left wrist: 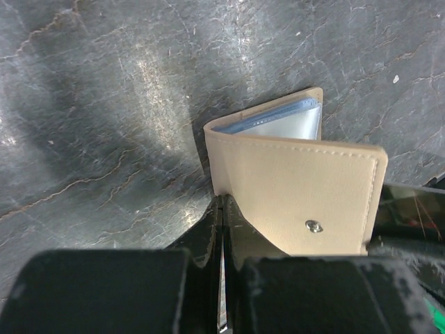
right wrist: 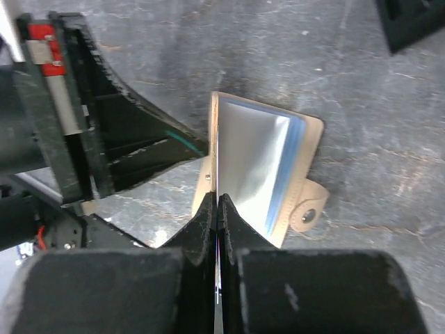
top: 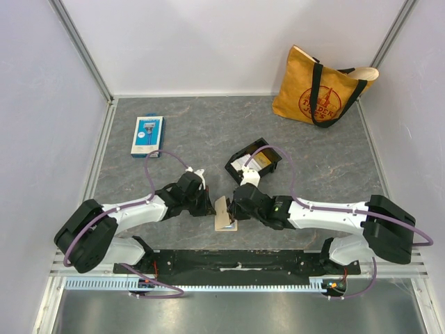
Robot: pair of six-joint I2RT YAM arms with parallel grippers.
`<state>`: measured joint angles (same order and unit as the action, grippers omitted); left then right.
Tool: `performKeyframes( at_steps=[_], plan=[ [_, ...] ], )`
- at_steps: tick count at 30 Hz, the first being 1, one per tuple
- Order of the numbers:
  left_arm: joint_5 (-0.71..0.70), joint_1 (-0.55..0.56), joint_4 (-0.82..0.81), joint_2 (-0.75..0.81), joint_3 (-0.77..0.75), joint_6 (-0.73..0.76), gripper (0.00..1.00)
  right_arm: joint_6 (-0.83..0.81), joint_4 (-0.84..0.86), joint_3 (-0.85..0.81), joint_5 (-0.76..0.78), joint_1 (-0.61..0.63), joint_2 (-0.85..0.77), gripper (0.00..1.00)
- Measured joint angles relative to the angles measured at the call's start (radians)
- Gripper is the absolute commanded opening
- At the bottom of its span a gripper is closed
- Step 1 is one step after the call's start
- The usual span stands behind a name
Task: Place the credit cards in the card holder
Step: Turn over the card slot in the card holder.
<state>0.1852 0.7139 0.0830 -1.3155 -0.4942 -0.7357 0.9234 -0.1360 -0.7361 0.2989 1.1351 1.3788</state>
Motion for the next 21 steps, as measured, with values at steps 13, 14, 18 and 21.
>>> performKeyframes(
  at_steps=[13, 14, 18, 21],
  plan=[
    [-0.084, 0.002, 0.026, 0.082, 0.033, -0.025, 0.02, -0.032, 0.164, -0.038, -0.112, 0.000, 0.116, 0.00],
    [-0.099, 0.001, 0.034, 0.093, 0.038, -0.029, 0.02, -0.034, 0.161, -0.053, -0.116, 0.000, 0.138, 0.00],
    [-0.140, -0.013, 0.080, 0.130, 0.060, -0.047, 0.07, -0.044, 0.147, -0.128, -0.133, 0.000, 0.237, 0.00],
    [-0.151, -0.026, 0.103, 0.172, 0.082, -0.070, 0.21, -0.048, 0.130, -0.156, -0.136, 0.000, 0.275, 0.00]
  ],
)
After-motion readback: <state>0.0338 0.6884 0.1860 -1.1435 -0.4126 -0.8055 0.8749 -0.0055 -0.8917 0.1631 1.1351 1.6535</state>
